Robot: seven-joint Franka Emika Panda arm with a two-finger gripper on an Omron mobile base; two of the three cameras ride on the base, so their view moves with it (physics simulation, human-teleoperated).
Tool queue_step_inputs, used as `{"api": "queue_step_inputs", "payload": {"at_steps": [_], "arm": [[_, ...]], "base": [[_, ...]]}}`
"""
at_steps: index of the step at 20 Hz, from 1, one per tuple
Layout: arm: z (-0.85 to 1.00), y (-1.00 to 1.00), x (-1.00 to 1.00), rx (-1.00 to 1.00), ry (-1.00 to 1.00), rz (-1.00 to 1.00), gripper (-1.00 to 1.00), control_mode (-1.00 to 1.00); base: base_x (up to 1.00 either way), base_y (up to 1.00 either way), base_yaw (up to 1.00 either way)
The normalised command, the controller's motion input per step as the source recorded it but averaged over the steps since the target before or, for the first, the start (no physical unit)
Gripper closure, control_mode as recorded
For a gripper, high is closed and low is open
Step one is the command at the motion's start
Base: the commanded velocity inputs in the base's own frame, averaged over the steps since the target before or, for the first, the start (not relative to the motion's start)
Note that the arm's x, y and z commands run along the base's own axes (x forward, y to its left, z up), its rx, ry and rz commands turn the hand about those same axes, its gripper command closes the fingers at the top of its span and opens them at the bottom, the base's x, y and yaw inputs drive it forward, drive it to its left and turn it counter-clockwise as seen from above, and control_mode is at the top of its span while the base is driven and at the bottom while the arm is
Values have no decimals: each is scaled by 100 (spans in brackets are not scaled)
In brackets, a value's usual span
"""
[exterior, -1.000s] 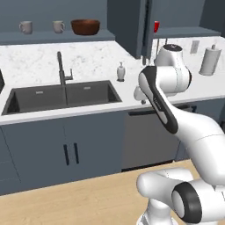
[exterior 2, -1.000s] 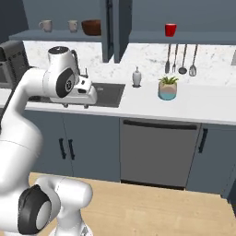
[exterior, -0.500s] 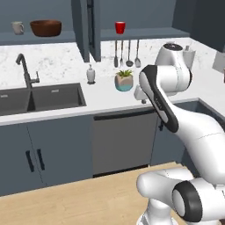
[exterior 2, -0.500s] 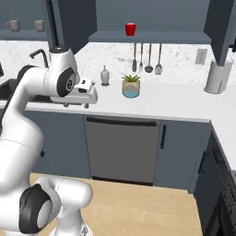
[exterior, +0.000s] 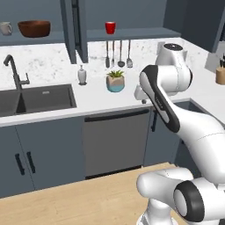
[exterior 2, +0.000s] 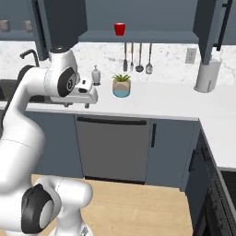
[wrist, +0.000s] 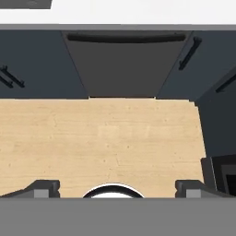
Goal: Gather all objects into one cabinet and sort the glasses and bowls to opposite sides.
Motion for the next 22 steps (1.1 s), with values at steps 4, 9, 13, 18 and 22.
{"api": "queue_step_inputs", "payload": {"at_steps": [4,9,13,18,22], "arm": [[0,0,0,0,0,0,-100,100],[0,0,0,0,0,0,-100,100],[0,0,0,0,0,0,-100,100],[0,0,0,0,0,0,-100,100],[0,0,0,0,0,0,-100,100]], "base": [[0,-1,-3],[2,0,-1],[71,0,0],[88,0,0],[56,-14,0]]}}
